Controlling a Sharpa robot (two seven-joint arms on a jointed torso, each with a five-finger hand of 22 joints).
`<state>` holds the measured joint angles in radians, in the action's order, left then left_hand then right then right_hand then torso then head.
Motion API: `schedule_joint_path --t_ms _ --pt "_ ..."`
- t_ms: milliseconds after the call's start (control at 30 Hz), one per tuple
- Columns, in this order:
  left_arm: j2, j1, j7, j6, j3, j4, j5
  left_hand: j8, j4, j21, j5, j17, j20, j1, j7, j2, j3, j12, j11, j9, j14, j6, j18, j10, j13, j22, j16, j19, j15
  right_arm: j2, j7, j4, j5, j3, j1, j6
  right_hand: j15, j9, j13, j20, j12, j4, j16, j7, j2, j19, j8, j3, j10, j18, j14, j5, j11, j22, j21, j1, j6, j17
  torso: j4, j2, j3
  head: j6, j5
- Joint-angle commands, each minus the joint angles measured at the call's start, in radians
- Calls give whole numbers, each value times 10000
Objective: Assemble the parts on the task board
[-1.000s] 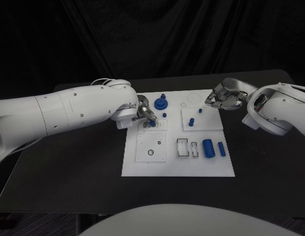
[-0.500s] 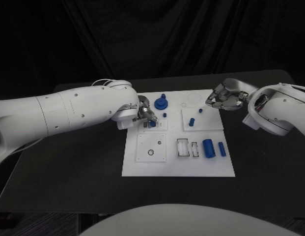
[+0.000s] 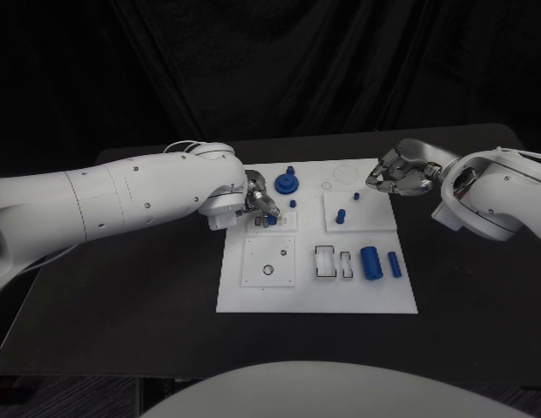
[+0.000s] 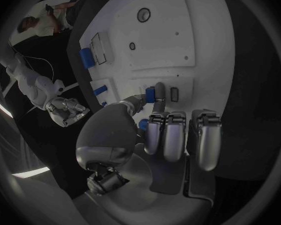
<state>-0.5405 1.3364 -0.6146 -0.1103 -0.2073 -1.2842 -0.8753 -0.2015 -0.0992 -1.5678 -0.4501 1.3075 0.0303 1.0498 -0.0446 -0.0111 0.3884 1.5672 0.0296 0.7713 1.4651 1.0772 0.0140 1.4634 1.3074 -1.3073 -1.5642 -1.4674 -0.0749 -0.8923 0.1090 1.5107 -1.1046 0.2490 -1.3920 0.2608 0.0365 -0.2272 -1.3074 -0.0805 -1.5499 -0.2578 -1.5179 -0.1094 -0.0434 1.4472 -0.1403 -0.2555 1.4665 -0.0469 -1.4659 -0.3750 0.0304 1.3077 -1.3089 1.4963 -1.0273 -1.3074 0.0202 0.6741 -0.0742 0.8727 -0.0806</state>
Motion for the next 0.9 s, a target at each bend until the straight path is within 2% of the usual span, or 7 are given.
schedule_joint_path --t_ms 33,400,500,567,633,800,900 --pt "-11 -82 -4 -175 -41 -12 -17 40 13 -30 -36 2633 51 12 54 -80 53 36 32 20 1057 7 -140 1074 2634 -2635 -66 -1034 -30 -17 223 0 -8 -7 26 -84 -65 -10 -2332 20 59 17 49 -27 31 -55 47 -68 658 -166 -800 -39 54 1787 60 73 -6 -2067 -7 3 7 -1 11" --pt "-11 -84 -7 -196 -41 -21 -17 57 41 -30 14 2633 46 -10 45 -59 96 36 27 35 1057 1 -140 1074 2634 -2635 -66 -1034 -30 -21 258 -5 -8 -7 30 -138 -65 -12 -2323 19 68 24 53 -30 34 -63 51 -80 646 -170 -799 -40 54 1782 77 76 0 -2064 -11 -6 6 -1 -21" --pt "-2 -84 -7 -204 -41 -17 -17 102 9 -30 554 2633 23 -155 33 -53 110 36 15 74 1057 -3 -140 1074 2634 -2635 -66 -1034 -20 -17 262 -4 -8 -7 31 -150 -65 -12 -2323 19 68 24 53 -30 34 -63 51 -80 646 -170 -799 -40 54 1782 77 76 0 -2064 -5 -4 6 -1 -25" --pt "7 -84 -8 -211 -41 -5 -17 150 -65 -30 1111 2633 -1 -290 19 -63 54 36 1 96 1057 -13 -140 1074 2634 -2635 -66 -1034 -9 -14 269 -5 -8 -7 32 -166 -65 -12 -2323 19 68 24 53 -30 34 -63 51 -80 646 -170 -799 -40 54 1782 77 76 0 -2064 -2 -2 5 -1 -14" --pt "17 -84 -9 -219 -41 14 -17 236 -275 -30 1886 2633 -38 -531 -16 -62 -161 36 -32 95 1057 -34 -140 1074 2634 -2635 -66 -1034 17 -12 278 -7 -8 -7 33 -184 -65 -13 -2318 19 72 25 65 -32 34 -73 54 -84 640 -175 -793 -40 56 1776 97 76 5 -2052 -3 0 7 -1 -9" --pt "27 -85 -5 -285 -41 80 -17 423 -657 -30 2633 2633 -108 -903 -91 14 -652 36 -98 49 1057 -101 -140 1074 2634 -2635 -66 -1034 69 -14 292 -3 -8 -7 34 -210 -65 -14 -2318 18 72 26 78 -33 33 -86 55 -85 640 -181 -788 -40 57 1767 125 74 6 -2039 2 -4 1 -1 -12" --pt "34 -86 -5 -348 -41 141 -18 514 -781 -30 2768 2633 -144 -1001 -121 66 -876 36 -125 28 1057 -152 -140 1074 2634 -2635 -66 -1034 94 -11 295 -4 -8 -7 34 -223 -65 -14 -2318 18 72 26 78 -33 33 -86 55 -85 640 -181 -788 -40 57 1767 125 74 6 -2039 13 1 -4 -1 -31"
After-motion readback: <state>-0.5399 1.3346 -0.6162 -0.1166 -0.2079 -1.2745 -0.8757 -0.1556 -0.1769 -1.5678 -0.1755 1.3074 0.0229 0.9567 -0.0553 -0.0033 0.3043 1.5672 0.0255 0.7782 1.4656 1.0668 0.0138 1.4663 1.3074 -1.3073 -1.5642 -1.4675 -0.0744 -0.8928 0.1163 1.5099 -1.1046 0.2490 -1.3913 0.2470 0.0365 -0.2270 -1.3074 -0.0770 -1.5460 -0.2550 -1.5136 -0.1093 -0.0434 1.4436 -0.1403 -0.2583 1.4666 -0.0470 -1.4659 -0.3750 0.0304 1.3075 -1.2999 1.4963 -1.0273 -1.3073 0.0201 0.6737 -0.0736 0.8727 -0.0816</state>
